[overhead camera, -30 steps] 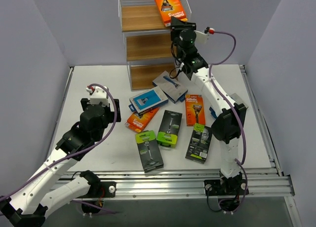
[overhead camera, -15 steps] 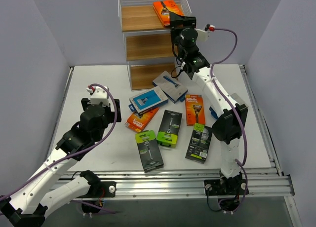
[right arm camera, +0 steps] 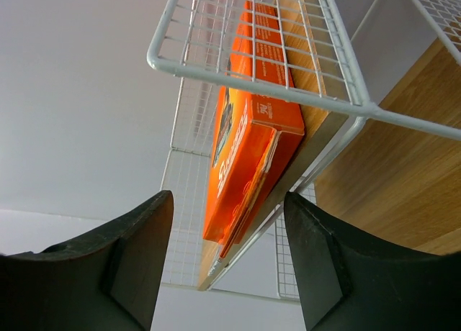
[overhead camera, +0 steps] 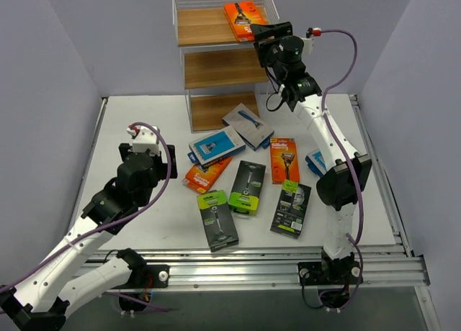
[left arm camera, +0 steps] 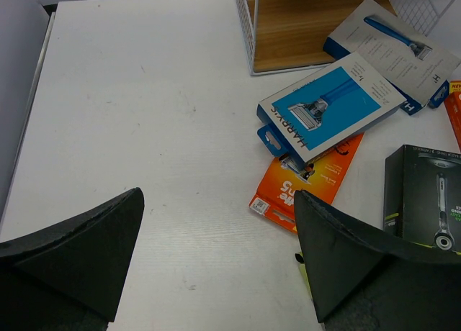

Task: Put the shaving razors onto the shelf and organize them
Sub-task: Place the shaving razor onto shelf

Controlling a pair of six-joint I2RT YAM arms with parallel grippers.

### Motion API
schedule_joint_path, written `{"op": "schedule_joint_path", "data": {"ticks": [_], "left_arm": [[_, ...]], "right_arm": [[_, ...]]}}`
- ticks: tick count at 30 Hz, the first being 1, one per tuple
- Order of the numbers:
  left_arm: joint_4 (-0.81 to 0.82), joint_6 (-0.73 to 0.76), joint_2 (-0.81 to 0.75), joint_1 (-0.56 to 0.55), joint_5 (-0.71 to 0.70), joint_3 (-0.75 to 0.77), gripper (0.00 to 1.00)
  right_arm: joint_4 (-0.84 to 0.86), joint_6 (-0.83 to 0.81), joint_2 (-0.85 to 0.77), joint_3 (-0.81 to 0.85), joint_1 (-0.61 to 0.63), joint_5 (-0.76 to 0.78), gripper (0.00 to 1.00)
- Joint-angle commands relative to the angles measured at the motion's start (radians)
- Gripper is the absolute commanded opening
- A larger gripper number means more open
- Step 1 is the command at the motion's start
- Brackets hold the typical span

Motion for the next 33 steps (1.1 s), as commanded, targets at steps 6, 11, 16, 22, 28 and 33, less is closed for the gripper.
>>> {"op": "schedule_joint_path", "data": {"ticks": [6, 11, 16, 22, 28, 33], "left_arm": [[0.025, 0.007, 0.005, -0.003, 0.007, 0.016, 0.94], [0.027, 0.007, 0.005, -0.001, 0.007, 0.016, 0.94], [0.025, 0.008, 0.009, -0.001, 0.009, 0.016, 0.94], [0.024, 0.007, 0.015, -0.001, 0.012, 0.017, 0.94], [0.024, 0.008, 0.017, -0.001, 0.012, 0.017, 0.94], [0.022, 0.010, 0.017, -0.003, 0.009, 0.017, 0.94]], "right_arm": [[0.019, -0.024, -0.067, 0.007, -0.012, -0.100, 0.51], [0.027, -0.012, -0.073, -0.011, -0.016, -0.129, 0.41], [0.045, 0.007, -0.074, -0.035, -0.022, -0.171, 0.33], [0.067, 0.017, -0.088, -0.066, -0.031, -0.189, 0.19], [0.139, 0.066, -0.090, -0.097, -0.045, -0.222, 0.00], [0.179, 0.106, -0.080, -0.109, -0.047, -0.228, 0.00]]}}
